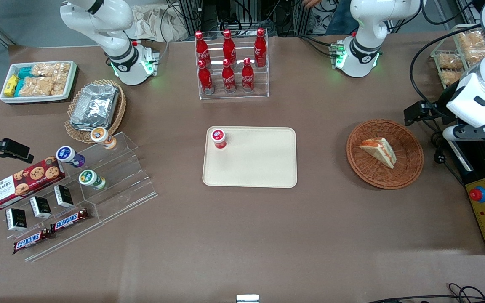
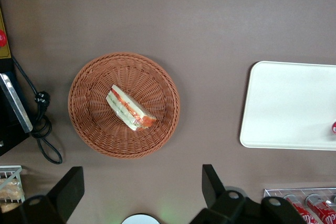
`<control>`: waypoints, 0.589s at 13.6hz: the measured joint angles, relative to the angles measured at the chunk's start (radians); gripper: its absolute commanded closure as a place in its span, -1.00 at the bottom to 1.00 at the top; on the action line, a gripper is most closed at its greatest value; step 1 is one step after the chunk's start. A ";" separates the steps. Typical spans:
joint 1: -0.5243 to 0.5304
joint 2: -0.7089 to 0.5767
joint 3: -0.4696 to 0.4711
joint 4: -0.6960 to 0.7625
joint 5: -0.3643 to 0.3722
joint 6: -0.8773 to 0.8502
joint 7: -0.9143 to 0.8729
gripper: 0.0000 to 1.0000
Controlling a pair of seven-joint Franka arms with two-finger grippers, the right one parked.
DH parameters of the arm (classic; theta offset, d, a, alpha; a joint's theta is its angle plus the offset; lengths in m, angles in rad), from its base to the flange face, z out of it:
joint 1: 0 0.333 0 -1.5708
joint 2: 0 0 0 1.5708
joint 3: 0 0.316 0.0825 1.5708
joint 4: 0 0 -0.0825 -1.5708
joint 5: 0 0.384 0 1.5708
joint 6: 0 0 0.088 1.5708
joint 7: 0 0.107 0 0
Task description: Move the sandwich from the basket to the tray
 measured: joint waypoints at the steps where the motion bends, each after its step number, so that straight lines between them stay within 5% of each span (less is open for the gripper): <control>1: 0.000 -0.001 0.000 0.001 0.000 -0.002 0.000 -1.00; 8: -0.002 -0.001 -0.003 -0.003 0.030 -0.038 -0.126 -1.00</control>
